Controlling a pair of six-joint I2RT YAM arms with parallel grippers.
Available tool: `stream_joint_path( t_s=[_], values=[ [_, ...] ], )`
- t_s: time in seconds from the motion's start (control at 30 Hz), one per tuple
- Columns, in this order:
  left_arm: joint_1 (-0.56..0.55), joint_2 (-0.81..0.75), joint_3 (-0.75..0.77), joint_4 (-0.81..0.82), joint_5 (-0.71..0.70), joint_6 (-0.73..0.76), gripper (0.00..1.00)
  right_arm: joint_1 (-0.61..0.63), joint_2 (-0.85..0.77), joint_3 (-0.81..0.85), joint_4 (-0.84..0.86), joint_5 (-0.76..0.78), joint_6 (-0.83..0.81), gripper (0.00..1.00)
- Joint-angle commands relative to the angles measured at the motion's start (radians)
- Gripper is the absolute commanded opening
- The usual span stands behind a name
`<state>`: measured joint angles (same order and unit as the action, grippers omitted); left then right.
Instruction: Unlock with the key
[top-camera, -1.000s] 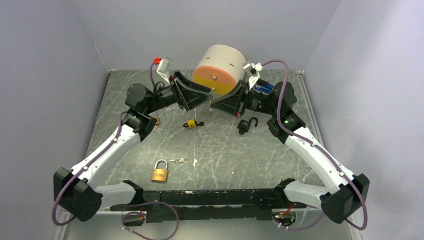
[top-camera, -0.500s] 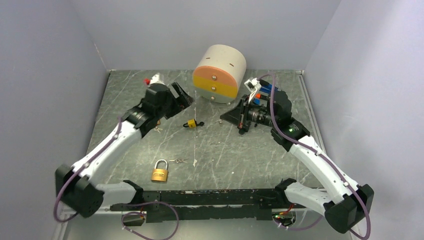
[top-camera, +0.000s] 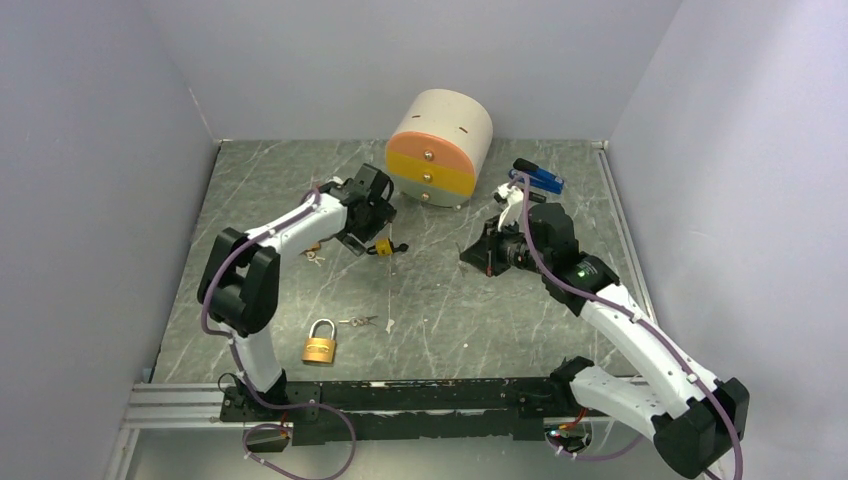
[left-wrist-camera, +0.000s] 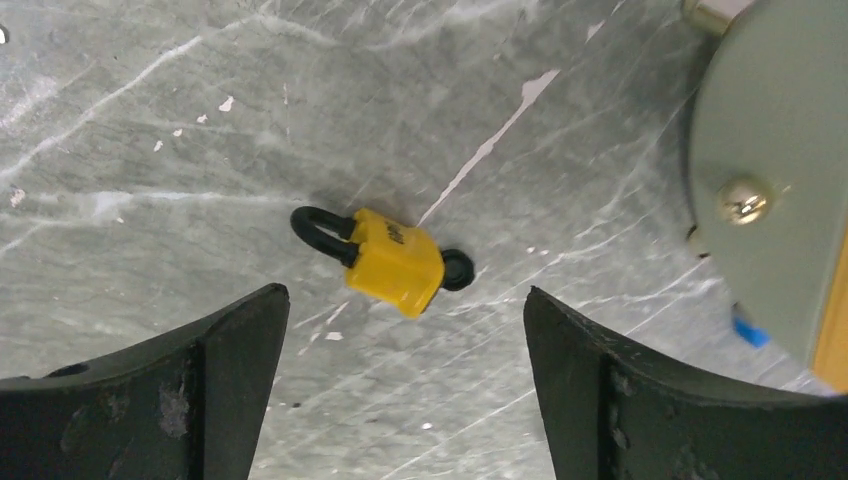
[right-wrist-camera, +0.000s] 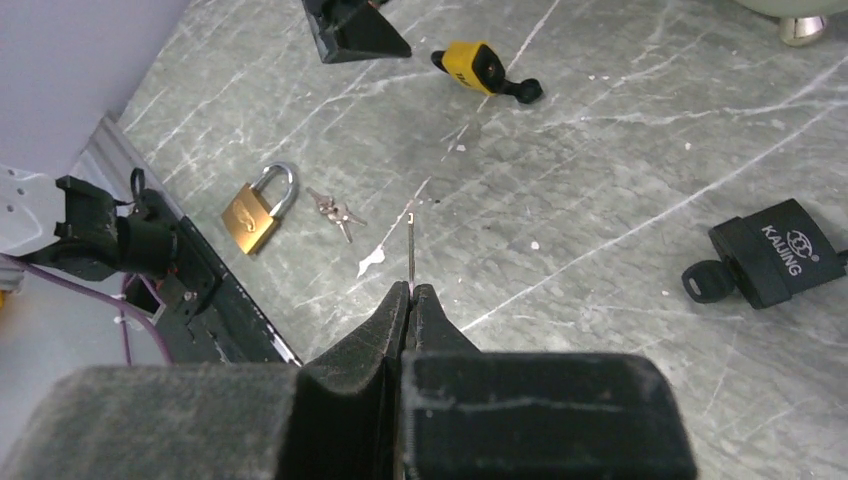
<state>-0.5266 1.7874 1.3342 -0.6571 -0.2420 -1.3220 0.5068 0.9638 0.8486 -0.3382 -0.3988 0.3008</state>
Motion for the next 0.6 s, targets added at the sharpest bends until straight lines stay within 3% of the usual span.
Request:
stream_joint_path(
  t_s=[0.0,0.2,0.57],
  values=[
    [-0.007,0.060,0.130,-0.168,-0.113,-0.215,0.91,-0.005,-0.030,-0.005,0.013,0.064,-0.024,0.00],
    [-0.006,0.179,0.243,-0.304,-0.066,-0.290,0.89,-0.004,-0.066,-0.027,-0.005,0.126,-0.035,0.00],
    [-0.006,0.210,0.190,-0.277,0.026,-0.355,0.86,-0.004,-0.069,-0.031,-0.003,0.126,-0.035,0.00]
  ],
)
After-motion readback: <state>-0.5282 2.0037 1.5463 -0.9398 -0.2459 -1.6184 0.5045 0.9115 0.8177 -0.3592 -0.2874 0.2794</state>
